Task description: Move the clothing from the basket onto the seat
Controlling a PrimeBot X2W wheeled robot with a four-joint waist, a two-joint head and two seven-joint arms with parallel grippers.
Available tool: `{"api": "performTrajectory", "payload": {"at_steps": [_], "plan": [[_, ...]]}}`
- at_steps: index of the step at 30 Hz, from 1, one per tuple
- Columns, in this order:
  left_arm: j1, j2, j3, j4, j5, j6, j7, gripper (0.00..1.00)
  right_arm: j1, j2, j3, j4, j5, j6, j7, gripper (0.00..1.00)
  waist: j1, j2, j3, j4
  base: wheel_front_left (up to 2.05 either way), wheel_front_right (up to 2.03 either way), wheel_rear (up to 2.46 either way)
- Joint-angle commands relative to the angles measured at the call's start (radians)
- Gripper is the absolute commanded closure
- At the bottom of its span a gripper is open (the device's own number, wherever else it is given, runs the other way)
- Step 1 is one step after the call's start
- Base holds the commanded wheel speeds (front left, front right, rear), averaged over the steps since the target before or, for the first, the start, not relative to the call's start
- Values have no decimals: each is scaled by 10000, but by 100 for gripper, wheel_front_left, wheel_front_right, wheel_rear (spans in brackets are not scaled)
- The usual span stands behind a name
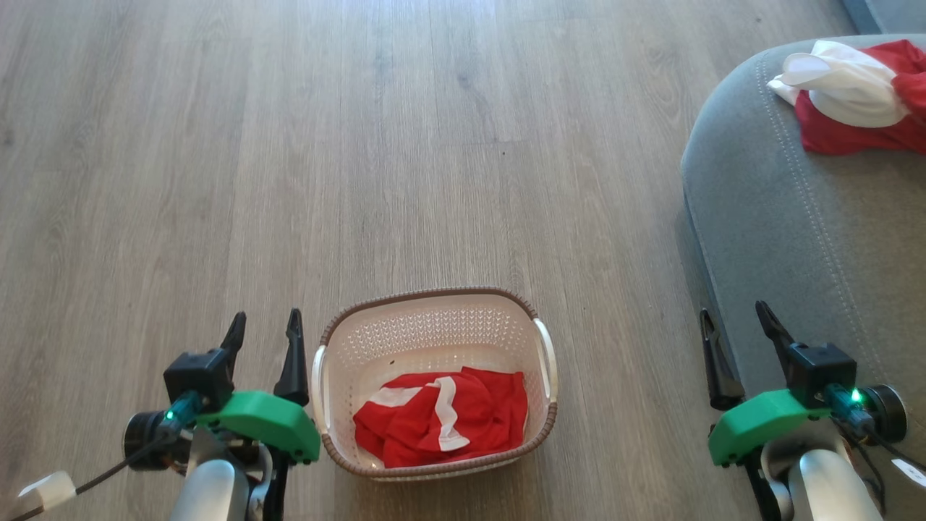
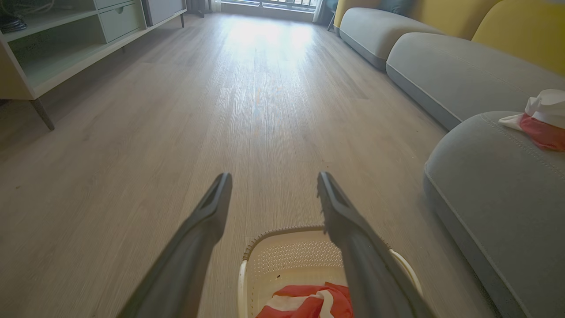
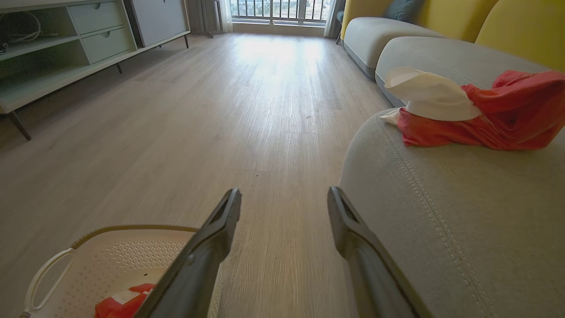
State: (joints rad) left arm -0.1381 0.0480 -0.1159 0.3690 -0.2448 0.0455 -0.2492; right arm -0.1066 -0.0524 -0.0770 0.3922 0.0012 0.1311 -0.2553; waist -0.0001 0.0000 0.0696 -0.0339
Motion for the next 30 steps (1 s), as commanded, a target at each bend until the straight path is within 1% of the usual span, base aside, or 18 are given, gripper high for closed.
{"api": "performTrajectory", "payload": {"at_steps": [1, 12, 22, 26, 30], "plan": [[-124, 28, 395, -271, 119, -47, -126, 0, -157, 20, 284, -280, 79, -4, -65, 0, 1, 0, -6, -20, 0, 0, 0], [-237, 24, 273, -217, 41, -34, -126, 0, -255, 21, 299, -344, 185, -4, -65, 0, 1, 0, 147, -47, 0, 0, 0], [-337, 23, 111, -95, 19, 5, -126, 0, -372, 22, 292, -425, 316, -4, -65, 0, 1, 0, 383, -263, 0, 0, 0], [-719, 23, -118, 39, 128, -15, -126, 0, -601, 22, 172, -649, 323, -4, -65, 0, 1, 0, 901, -362, 0, 0, 0], [-1510, 23, -582, 258, 191, -27, -126, 0, -1077, 22, 63, -1035, 378, -4, -65, 0, 1, 0, 1985, -484, 0, 0, 0]]}}
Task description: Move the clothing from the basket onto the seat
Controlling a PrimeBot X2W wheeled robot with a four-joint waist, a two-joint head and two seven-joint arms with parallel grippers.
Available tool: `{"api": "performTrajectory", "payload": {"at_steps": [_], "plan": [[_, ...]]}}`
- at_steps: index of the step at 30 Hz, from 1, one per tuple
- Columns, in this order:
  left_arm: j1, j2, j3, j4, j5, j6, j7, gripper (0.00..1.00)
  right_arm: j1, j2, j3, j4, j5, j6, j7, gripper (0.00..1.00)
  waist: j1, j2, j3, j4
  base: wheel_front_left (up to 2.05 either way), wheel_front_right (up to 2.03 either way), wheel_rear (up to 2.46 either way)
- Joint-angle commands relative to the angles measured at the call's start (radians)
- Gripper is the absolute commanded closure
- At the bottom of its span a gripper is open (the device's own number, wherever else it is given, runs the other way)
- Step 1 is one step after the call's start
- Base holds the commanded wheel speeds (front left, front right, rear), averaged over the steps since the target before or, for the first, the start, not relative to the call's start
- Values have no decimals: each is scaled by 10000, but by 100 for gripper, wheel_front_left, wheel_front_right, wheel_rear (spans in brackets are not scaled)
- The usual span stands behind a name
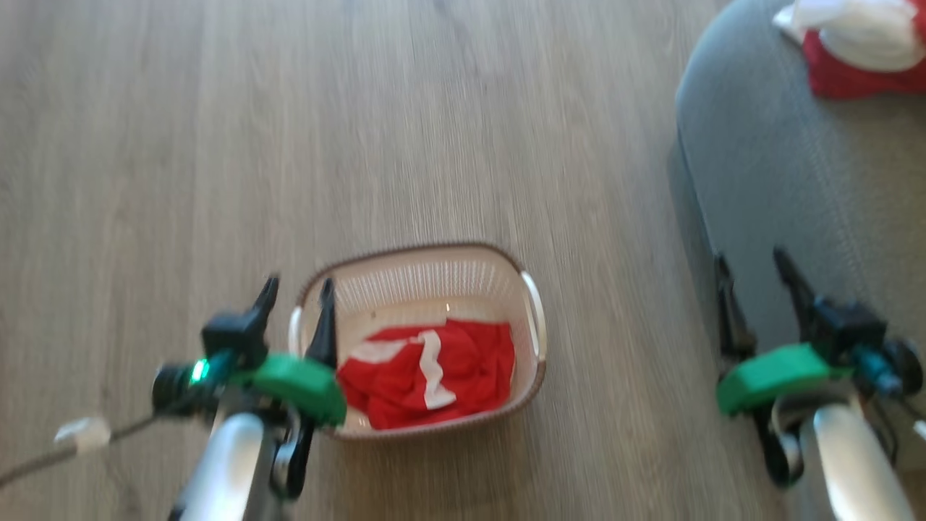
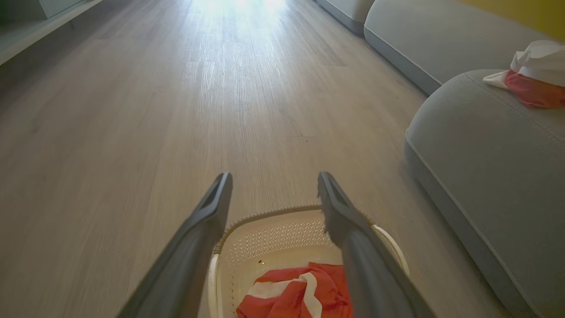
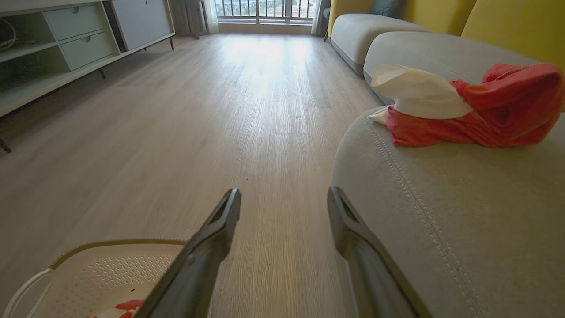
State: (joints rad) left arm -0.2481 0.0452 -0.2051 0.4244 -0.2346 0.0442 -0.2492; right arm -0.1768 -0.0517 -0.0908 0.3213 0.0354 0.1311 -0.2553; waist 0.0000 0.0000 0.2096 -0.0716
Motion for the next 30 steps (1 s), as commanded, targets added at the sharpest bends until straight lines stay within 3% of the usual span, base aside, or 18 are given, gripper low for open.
{"api": "performTrajectory", "payload": {"at_steps": [1, 8, 15, 23, 30], "plan": [[-678, 51, 150, -207, 106, 2, -126, 0, -545, 14, 173, -448, 52, -4, -65, 0, 0, 0, 940, -153, 0, 0, 0], [-2943, 51, -1142, 1137, 339, 125, 97, 0, -2022, 14, -71, -1358, 141, -4, -65, 0, 0, 0, 3542, -541, 0, 0, 0], [-5323, 51, -2263, 2988, 539, 509, 981, 0, -3473, 14, -197, -2060, 394, -4, -65, 0, 0, 0, 5759, -785, 0, 0, 0], [-7063, 51, -3885, 4580, -131, 961, 2516, 0, -4271, 14, 120, -2147, 1092, -4, -65, 0, 0, 0, 6848, -1081, 0, 0, 0], [-7756, 51, -4376, 5765, -463, 1059, 3083, 0, -4421, 14, 281, -2225, 1424, -4, -65, 0, 0, 0, 7281, -1457, 0, 0, 0]]}}
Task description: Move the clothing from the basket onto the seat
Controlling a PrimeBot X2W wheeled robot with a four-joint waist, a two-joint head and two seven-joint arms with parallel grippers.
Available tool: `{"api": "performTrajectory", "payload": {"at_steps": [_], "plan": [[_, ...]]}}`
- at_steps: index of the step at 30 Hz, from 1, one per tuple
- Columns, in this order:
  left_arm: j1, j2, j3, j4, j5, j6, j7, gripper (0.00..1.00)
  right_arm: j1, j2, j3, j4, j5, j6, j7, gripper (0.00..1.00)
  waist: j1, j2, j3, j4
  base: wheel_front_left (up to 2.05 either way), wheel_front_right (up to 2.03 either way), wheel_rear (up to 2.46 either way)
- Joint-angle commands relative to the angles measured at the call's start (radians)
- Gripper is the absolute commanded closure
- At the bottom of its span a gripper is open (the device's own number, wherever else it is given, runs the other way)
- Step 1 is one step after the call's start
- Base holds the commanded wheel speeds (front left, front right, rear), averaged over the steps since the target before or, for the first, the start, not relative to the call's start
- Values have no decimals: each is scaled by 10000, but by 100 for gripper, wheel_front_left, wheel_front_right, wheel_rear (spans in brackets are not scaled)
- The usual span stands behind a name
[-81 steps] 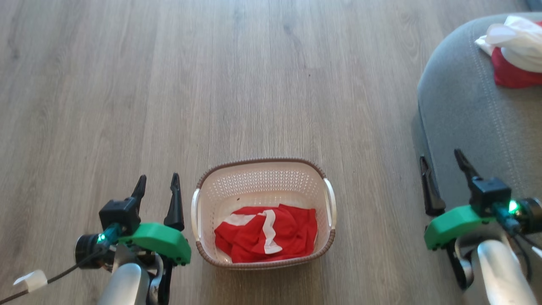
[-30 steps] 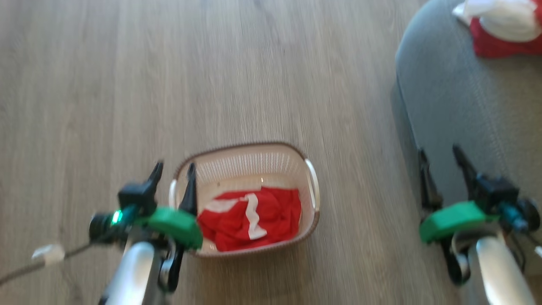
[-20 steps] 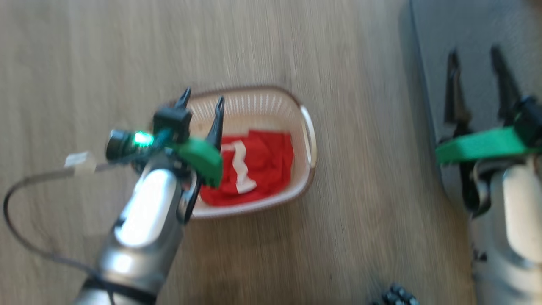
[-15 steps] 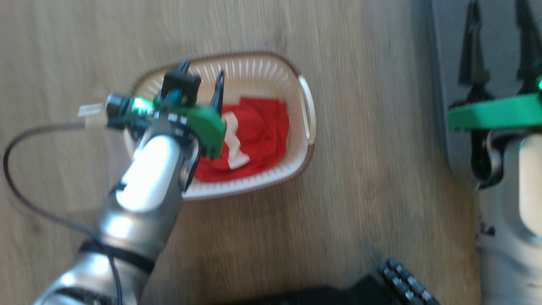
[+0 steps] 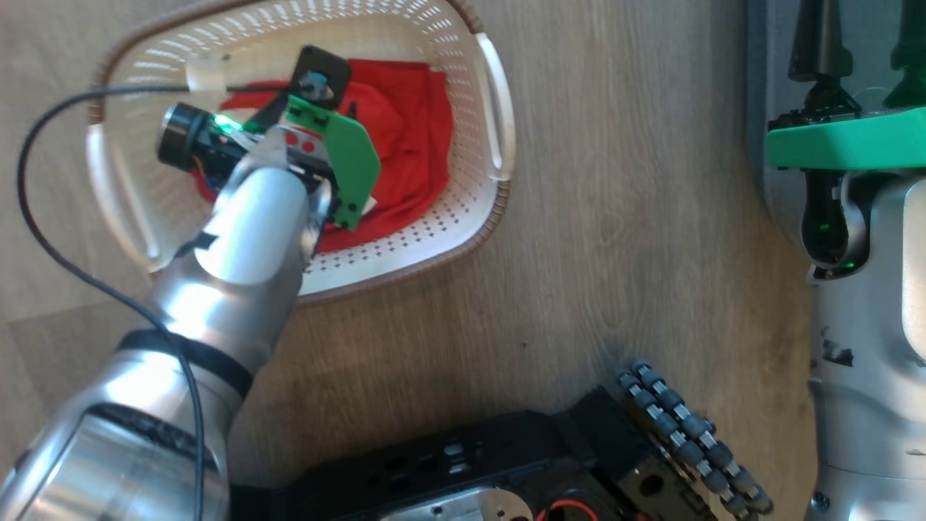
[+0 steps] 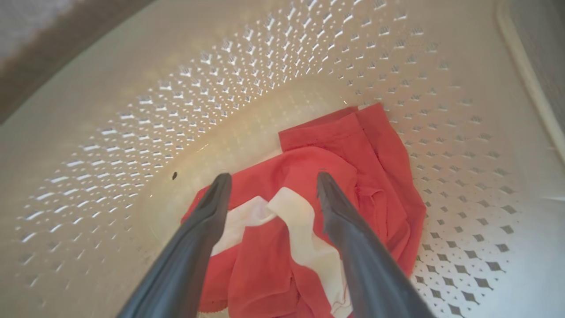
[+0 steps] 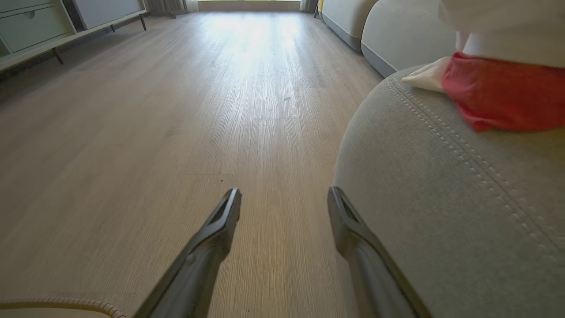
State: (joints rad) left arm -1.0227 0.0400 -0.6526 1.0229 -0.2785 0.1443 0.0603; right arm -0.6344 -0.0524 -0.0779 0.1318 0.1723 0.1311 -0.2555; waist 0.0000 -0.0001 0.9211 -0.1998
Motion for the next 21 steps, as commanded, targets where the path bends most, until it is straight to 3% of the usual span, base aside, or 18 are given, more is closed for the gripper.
{"api": "performTrajectory", "payload": {"at_steps": [1, 21], "plan": [[-129, 103, 82, -25, -83, 29, 42, 0, 142, 22, 163, -333, 101, -4, -63, 0, 0, 1, 243, -241, 0, 0, 0], [-1172, 103, -593, 2063, -1119, -395, 773, 0, 321, 22, -17, -417, 350, -4, -63, 0, 0, 1, 980, -688, 0, 0, 0]]}}
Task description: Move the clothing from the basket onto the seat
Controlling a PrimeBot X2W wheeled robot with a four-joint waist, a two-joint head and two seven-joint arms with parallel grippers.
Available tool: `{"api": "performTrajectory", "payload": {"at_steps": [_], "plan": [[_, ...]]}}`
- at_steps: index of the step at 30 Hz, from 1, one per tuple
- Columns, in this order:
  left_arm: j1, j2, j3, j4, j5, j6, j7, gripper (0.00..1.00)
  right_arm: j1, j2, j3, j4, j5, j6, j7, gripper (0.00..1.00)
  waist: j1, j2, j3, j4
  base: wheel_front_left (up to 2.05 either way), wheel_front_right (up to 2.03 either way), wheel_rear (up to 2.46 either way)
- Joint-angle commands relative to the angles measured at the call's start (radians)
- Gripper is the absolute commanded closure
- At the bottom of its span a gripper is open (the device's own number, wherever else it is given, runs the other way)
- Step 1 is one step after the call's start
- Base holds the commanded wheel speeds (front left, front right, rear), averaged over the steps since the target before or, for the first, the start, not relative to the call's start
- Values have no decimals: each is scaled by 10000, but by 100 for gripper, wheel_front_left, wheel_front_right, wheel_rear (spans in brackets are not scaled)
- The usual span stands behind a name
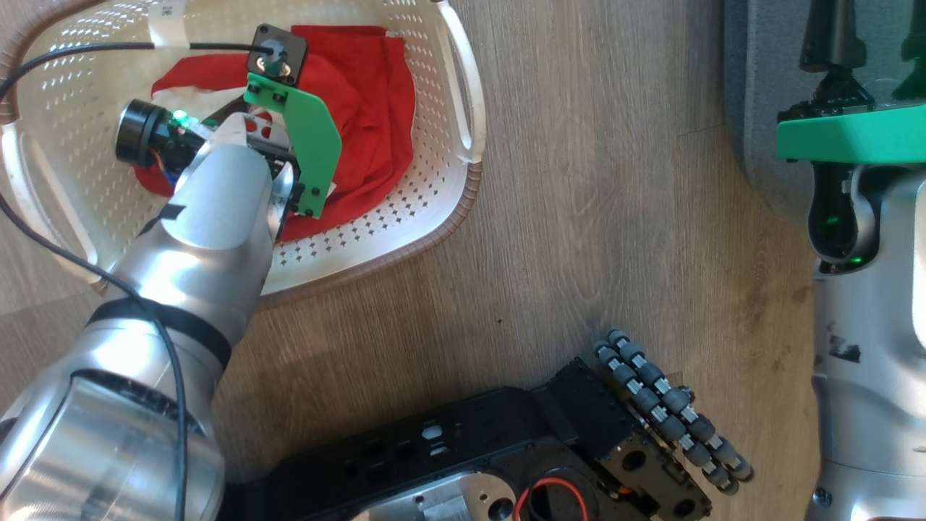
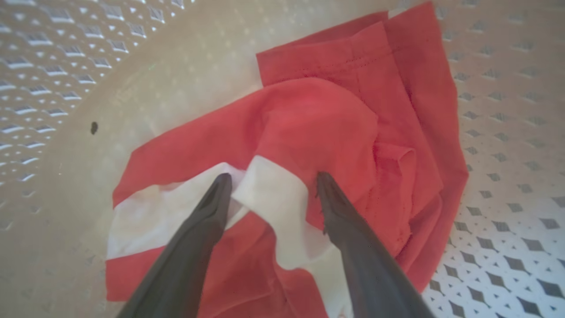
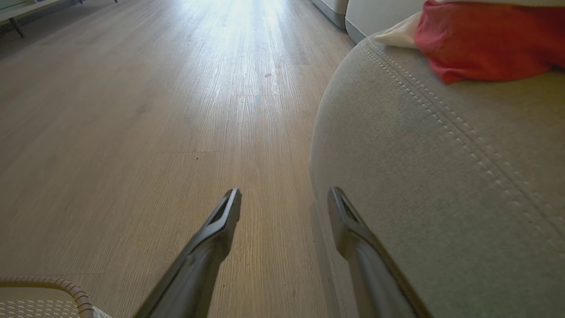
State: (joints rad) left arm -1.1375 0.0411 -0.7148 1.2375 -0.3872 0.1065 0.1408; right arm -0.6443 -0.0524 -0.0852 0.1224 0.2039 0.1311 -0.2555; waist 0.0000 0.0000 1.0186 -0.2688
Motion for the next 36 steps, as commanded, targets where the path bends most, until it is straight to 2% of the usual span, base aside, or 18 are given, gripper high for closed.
{"api": "performTrajectory", "payload": {"at_steps": [1, 3, 4, 5, 6, 13, 15, 17, 23, 24, 28, 29, 30, 32, 36], "plan": [[-25, 91, 13, -48, -66, -15, -60, 0, 433, 22, 49, -335, 21, -4, -63, 0, 0, 0, 8, -1, 0, 0, 0], [-43, 91, -33, 10, -114, -19, -142, 0, 460, 22, 41, -361, 1, -4, -63, 0, 0, 0, 9, -11, 0, 0, 0], [-35, 91, -29, 25, -177, -37, -186, 10, 468, 22, 37, -366, -6, -4, -63, 0, 0, 0, 6, -20, 0, 0, 0], [-35, 91, -29, 25, -177, -37, -186, 10, 468, 22, 37, -366, -6, -4, -63, 0, 0, 0, 6, -20, 0, 0, 0], [13, 91, -107, 25, -245, -139, -294, 100, 484, 22, 3, -345, -12, -4, -63, 0, 0, 0, -43, -24, 0, 0, 0], [460, 91, -231, -399, -729, -371, -1095, 100, 686, 22, -193, -159, -105, -4, -63, 0, 0, 0, -816, 258, 0, 0, 0], [821, 91, -163, -750, -1138, -325, -1906, 100, 935, 22, -338, -73, -521, -4, -63, 0, 0, 0, -1604, 603, 0, 0, 0], [972, 91, -111, -843, -1300, -308, -2195, 100, 1031, 22, -371, -51, -700, -4, -63, 0, 0, 0, -1923, 710, 0, 0, 0], [1948, 93, 116, -883, -1918, -338, -3517, 100, 1742, -62, -580, 212, -1193, -4, -63, 0, 0, 0, -3953, 1356, 0, 0, 0], [2257, 176, 310, -874, -2079, -315, -3773, 100, 1981, -135, -560, 317, -1306, -4, -63, 0, 0, 0, -4578, 1511, 0, 0, 0], [2782, 455, 683, -1162, -2283, -249, -3981, 100, 2331, -194, -523, 446, -1414, -4, -63, 0, 0, 0, -5467, 1691, 0, 0, 0], [2996, 545, 831, -1372, -2338, -227, -4006, 100, 2466, -204, -532, 495, -1445, -4, -63, 0, 0, 0, -5779, 1753, 0, 0, 0], [3471, 822, 1251, -2313, -2302, -117, -4018, 100, 2748, -221, -571, 571, -1504, -4, -63, 0, 0, 0, -6356, 1877, 0, 0, 0], [4178, 1110, 1715, -3358, -2138, 82, -4021, 100, 3070, -231, -606, 662, -1576, -4, -63, 0, 0, 0, -6934, 1976, 0, 0, 0], [5822, 1446, 2610, -5297, -1723, 472, -4023, 100, 3871, -217, -706, 845, -1787, -4, -63, 0, 0, 0, -8165, 2207, 0, 0, 0]]}}
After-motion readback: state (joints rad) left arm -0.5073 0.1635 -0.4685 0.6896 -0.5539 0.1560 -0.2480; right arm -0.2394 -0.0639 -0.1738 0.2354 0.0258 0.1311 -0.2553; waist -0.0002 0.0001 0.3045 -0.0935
